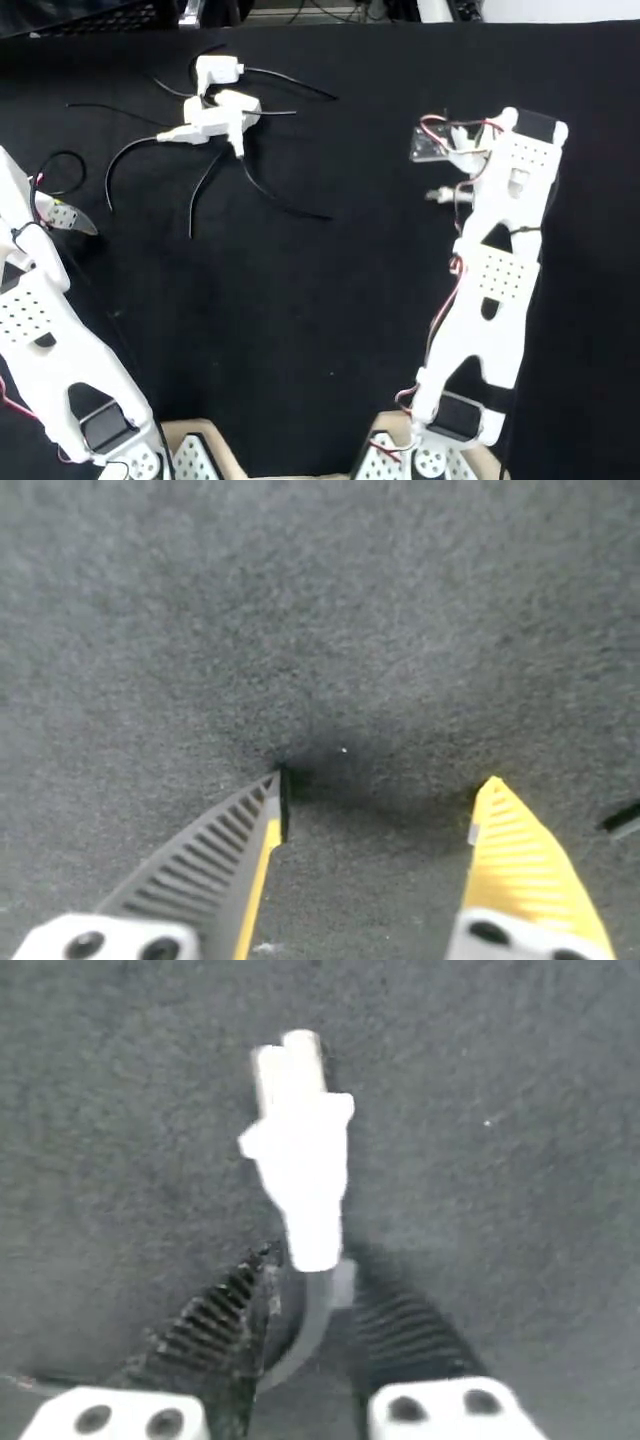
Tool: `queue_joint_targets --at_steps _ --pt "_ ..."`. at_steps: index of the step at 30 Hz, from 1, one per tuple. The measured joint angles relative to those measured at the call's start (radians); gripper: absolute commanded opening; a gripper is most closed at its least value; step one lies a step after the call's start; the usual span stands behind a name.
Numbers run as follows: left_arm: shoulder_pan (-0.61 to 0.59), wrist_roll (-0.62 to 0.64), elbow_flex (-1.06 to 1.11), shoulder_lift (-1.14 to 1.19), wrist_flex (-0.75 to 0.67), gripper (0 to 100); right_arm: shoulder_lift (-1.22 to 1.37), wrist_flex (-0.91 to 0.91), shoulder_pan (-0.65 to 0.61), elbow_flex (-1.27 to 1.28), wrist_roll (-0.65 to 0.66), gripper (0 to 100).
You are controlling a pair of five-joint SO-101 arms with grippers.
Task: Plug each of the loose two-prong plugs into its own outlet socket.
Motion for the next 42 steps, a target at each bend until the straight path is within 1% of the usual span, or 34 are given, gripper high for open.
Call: queue_joint_targets --at_steps 10,14,17,21,23,27,31,36,39,42 --pt "0.000 0.000 0.000 0.000 0.000 30 0.005 0.000 -0.020 -0.195 0.002 1.3" --pt "0.000 0.000 0.000 0.000 0.000 30 -0.002 0.000 -0.054 -0.227 -0.057 1.3" --pt "0.000 0.000 0.000 0.000 0.000 30 -0.043 0.002 -0.118 -0.227 -0.169 1.3" --pt "0.000 0.000 0.000 0.000 0.000 30 -0.114 0.002 -0.262 -0.227 -0.397 1.3" --pt "0.000 0.000 0.000 0.000 0.000 30 -0.132 0.002 -0.342 -0.227 -0.488 1.3" --pt "0.000 0.000 0.000 0.000 0.000 30 -0.137 0.002 -0.454 -0.227 -0.592 1.3" --pt "0.000 0.000 0.000 0.000 0.000 30 -0.137 0.002 -0.537 -0.227 -0.740 1.3" --pt "0.000 0.000 0.000 0.000 0.000 30 -0.137 0.002 -0.686 -0.227 -0.911 1.3" --pt "0.000 0.000 0.000 0.000 0.000 30 -0.137 0.002 -0.796 -0.224 -0.965 1.3" --pt "0.000 0.000 0.000 0.000 0.000 30 -0.137 0.002 -0.911 -0.181 -0.987 1.4"
